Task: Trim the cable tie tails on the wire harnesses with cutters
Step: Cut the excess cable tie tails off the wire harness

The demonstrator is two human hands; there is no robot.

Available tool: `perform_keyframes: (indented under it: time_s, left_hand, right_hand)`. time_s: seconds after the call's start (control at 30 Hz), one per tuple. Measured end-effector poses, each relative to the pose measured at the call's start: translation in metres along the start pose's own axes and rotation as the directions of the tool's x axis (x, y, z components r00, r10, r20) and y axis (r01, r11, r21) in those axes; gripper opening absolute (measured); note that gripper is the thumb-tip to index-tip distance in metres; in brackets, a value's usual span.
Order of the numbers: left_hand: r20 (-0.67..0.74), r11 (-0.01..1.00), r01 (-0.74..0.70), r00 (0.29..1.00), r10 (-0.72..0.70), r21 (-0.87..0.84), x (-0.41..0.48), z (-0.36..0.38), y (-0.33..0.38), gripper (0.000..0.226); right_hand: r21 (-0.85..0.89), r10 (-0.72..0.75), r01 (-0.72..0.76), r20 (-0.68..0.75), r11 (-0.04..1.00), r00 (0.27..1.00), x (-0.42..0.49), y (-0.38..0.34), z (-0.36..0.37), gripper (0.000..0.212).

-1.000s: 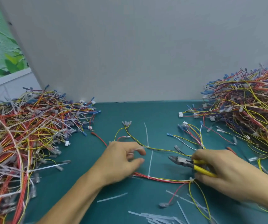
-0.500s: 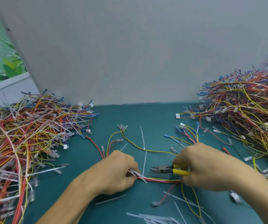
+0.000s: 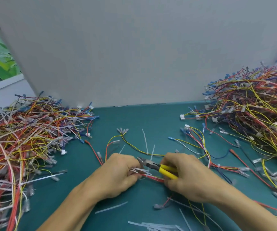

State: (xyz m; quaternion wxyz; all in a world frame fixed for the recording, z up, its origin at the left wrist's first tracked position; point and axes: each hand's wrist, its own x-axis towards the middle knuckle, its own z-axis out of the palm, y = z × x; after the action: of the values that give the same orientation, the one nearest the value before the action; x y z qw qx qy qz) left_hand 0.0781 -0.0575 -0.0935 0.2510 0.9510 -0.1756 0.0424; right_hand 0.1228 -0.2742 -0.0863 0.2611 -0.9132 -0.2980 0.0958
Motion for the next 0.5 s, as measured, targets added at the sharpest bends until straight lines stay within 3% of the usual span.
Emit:
perform_keyframes:
  time_s: [0.2, 0.27, 0.33, 0.5]
  left_hand:
    - [0.074, 0.994, 0.085, 0.994, -0.080, -0.065, 0.0022, 0.0019, 0.0070, 0.024]
    - [0.081, 0.961, 0.169, 0.985, -0.155, -0.217, 0.0024, 0.0035, 0.0058, 0.006]
    - [0.108, 0.894, 0.250, 0.968, -0.226, -0.371, 0.0024, 0.0046, 0.0027, 0.009]
    - [0.128, 0.873, 0.293, 0.956, -0.264, -0.391, 0.0041, 0.0063, 0.0036, 0.021]
  right_hand:
    - [0.086, -0.025, 0.030, -0.058, 0.996, 0.998, 0.0000, -0.0010, 0.0008, 0.017]
    - [0.088, -0.030, 0.036, -0.065, 0.995, 0.997, 0.0001, -0.0012, 0.0008, 0.016]
    - [0.087, -0.029, 0.035, -0.067, 0.996, 0.997, 0.0006, -0.0003, 0.0017, 0.016]
    - [0.079, -0.058, 0.060, -0.027, 0.995, 0.998, -0.0001, -0.0008, -0.0029, 0.016]
